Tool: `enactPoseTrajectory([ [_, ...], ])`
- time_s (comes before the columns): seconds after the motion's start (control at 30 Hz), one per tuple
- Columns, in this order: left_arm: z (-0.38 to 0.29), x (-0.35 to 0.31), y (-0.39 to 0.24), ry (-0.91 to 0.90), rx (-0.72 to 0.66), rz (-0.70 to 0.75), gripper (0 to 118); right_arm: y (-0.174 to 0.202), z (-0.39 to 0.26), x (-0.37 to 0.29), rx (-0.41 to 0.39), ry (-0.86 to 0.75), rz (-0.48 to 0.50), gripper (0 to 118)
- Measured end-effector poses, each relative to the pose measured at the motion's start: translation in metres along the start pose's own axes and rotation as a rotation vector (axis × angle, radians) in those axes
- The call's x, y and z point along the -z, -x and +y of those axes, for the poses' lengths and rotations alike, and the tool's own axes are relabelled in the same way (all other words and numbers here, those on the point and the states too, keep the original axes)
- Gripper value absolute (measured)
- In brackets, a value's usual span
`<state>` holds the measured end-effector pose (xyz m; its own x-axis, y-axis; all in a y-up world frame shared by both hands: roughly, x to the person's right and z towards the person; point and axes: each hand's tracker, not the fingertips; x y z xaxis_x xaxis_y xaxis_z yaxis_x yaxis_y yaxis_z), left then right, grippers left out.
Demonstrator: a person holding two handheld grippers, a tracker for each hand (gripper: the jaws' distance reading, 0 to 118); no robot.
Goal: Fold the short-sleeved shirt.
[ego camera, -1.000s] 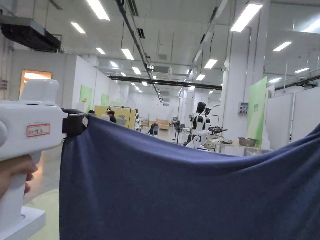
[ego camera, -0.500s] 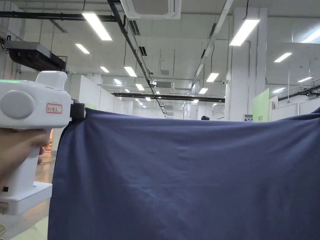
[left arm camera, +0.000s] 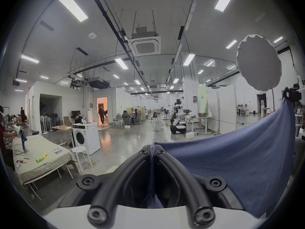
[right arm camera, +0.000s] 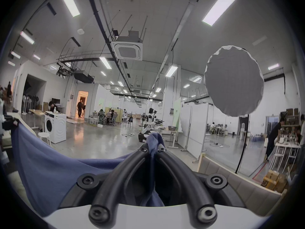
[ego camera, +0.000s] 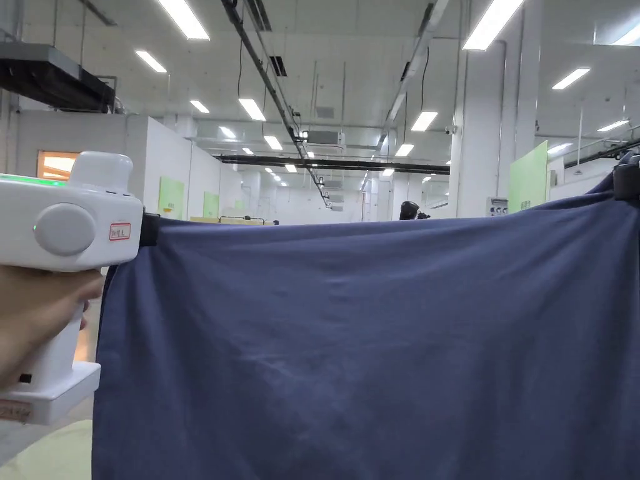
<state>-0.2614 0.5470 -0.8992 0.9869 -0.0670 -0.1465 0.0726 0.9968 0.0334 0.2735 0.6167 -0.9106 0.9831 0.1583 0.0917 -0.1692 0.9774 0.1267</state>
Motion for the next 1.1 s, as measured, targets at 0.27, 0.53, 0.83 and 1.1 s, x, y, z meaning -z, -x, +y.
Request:
enactPoseTrajectory([
  [0.27,-0.036,0.117,-0.014,-0.035,-0.009,0.096,1,0.034,-0.043,0.119,0.058,-0.059,0.000,6],
  [0.53,-0.096,0.200,-0.034,-0.068,0.048,0.103,1,0.064,-0.107,0.198,0.007,-0.048,-0.053,6],
  [0.83,-0.241,0.246,-0.055,0.062,0.056,0.059,1,0.094,-0.268,0.231,0.013,0.094,-0.018,6],
  [1.1,-0.368,0.216,-0.057,0.236,-0.041,0.016,1,0.102,-0.390,0.202,0.095,0.298,0.052,6],
])
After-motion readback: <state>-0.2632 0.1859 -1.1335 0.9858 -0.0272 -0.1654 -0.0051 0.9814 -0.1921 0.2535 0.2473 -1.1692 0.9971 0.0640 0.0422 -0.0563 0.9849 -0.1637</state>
